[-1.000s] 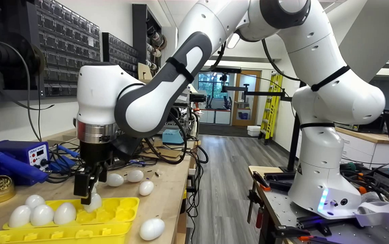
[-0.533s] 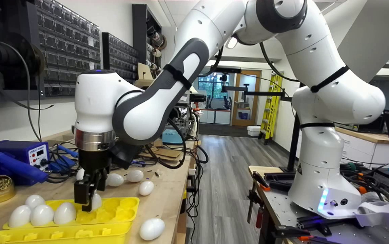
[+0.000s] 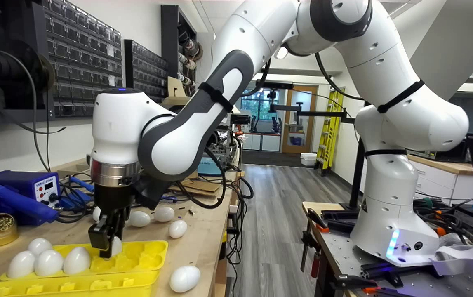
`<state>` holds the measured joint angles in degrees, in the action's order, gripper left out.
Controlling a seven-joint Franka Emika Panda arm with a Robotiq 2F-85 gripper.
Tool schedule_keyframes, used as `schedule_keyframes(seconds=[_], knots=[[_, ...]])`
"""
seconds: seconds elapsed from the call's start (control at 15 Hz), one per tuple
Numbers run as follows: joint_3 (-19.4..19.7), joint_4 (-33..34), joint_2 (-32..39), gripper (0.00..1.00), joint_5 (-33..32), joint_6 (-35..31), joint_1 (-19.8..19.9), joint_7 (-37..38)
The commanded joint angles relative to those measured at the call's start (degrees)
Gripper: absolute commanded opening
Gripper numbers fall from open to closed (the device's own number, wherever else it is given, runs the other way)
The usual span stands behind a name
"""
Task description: Remove one egg from the box and place it on the countertop
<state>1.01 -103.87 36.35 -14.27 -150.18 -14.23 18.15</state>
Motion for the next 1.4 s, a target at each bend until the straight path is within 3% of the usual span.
schedule_keyframes(seconds=[0.0,0.6,1.33], knots=[[0.0,-2.3,-1.8,0.23,1.4,-1.9,-0.4,-1.4],[0.6,-4.3,-7.3,0.23,-0.1,-1.6,-0.5,-2.9],[7.3,-1.9,-4.6,0.23,-2.3,0.8,-0.1,-0.8]])
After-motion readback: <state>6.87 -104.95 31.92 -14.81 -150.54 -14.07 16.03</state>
